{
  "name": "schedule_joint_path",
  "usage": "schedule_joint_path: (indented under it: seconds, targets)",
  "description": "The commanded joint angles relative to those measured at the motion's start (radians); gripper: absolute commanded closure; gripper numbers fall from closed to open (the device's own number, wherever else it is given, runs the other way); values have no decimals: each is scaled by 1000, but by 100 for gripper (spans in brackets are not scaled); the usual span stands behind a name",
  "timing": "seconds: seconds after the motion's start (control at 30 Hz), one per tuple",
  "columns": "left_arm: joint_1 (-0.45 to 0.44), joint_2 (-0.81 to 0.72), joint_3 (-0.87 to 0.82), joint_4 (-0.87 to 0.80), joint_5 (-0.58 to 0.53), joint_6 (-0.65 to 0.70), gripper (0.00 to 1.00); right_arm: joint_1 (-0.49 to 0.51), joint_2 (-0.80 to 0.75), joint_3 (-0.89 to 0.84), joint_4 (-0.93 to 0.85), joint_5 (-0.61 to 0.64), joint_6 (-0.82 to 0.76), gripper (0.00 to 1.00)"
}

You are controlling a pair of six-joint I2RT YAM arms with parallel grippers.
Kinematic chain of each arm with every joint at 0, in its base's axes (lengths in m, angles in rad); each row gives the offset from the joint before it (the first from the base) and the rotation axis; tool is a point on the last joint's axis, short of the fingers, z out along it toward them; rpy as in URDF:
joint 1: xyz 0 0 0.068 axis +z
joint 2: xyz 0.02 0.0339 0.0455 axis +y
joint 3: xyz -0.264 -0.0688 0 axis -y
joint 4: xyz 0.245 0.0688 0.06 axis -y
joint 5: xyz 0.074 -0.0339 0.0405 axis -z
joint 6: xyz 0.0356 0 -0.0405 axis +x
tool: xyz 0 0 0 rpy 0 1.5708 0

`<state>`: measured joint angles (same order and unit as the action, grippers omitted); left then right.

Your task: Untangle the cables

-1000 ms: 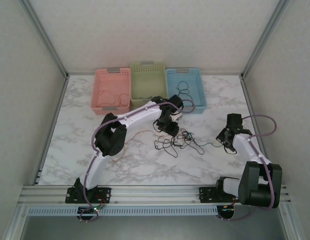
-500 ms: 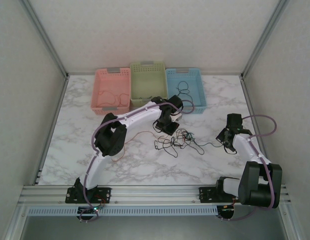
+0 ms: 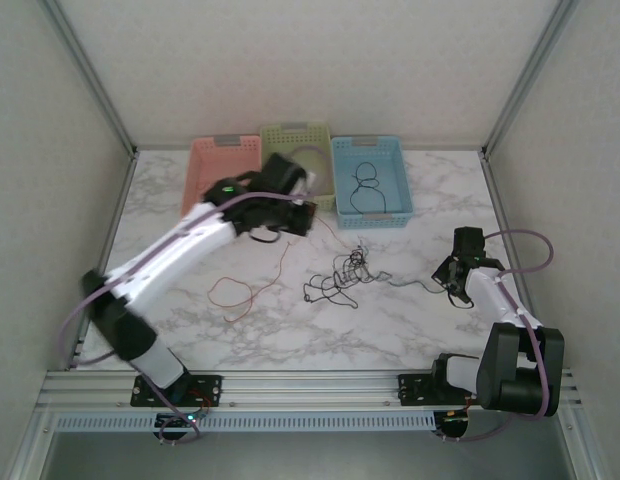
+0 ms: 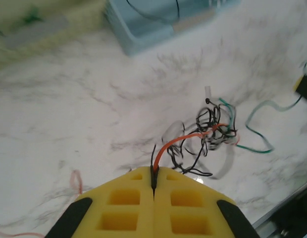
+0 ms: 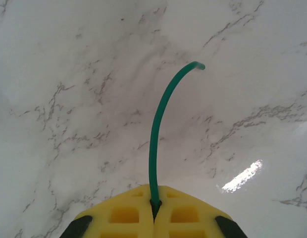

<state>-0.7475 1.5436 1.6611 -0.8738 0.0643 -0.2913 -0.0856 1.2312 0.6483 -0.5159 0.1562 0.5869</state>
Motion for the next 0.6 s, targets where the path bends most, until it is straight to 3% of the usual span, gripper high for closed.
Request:
schedule_joint_path:
  seconds: [0.0, 0.27, 0.43, 0.57]
  targets:
    - [109, -145, -69, -42, -74, -48, 100, -6, -13, -12, -6, 13, -10, 100]
    - [297, -340, -19, -182, -128, -11, 100, -6, -9, -9, -11, 24, -9, 100]
    - [309, -350, 2, -161, 60, -17, 100, -5, -8, -10, -7, 11, -10, 100]
    - [306, -344, 24, -152, 116, -12, 100, -5, -8, -10, -5, 7, -10, 100]
